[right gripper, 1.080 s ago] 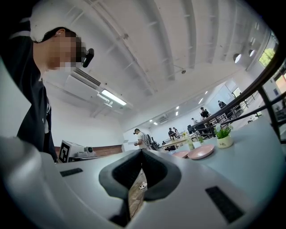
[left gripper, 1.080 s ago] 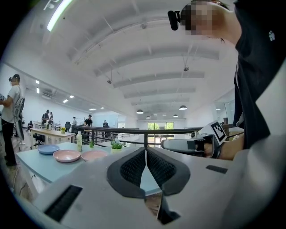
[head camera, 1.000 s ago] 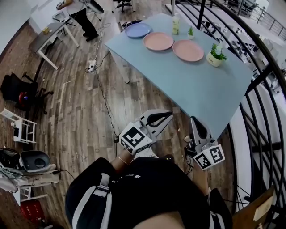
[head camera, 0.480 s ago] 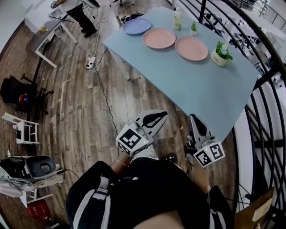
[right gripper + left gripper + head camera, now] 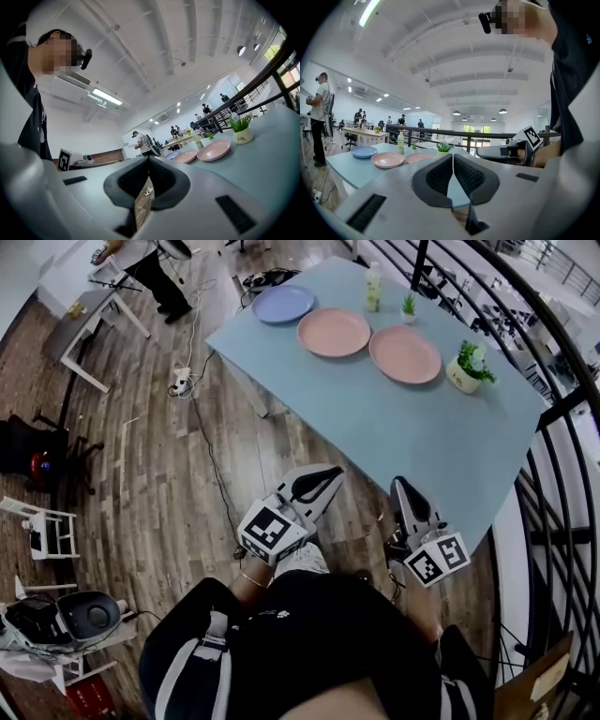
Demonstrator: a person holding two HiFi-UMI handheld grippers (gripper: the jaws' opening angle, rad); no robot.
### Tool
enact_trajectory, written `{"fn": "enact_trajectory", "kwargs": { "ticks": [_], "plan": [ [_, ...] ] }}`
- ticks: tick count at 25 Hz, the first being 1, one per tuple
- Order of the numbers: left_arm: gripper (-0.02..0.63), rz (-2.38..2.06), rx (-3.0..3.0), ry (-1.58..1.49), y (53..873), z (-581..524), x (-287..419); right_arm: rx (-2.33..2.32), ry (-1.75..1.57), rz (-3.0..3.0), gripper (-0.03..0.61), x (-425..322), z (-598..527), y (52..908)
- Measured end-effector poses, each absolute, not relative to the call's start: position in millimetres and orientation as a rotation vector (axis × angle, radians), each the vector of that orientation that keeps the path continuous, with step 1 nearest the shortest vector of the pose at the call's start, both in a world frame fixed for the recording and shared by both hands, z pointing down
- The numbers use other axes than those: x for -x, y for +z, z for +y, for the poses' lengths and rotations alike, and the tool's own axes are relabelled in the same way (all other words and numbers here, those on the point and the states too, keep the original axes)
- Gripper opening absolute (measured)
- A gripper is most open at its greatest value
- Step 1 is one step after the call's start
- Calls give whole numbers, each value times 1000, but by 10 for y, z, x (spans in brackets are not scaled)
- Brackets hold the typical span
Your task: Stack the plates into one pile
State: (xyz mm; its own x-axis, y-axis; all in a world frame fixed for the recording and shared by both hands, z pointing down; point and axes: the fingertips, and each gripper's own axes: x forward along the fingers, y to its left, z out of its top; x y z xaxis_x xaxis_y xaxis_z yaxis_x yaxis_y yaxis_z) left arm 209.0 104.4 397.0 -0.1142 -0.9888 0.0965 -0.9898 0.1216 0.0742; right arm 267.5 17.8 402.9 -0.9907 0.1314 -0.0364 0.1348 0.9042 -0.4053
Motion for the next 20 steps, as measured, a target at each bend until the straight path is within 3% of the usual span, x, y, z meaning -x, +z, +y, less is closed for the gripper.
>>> {"fn": "enact_trajectory", "kwargs": {
  "ticks": [20],
  "plan": [
    [20,-2248,-1998,-92,3953,1383,-545,-140,-619,3096,2,-1308,512,3969]
  ]
}}
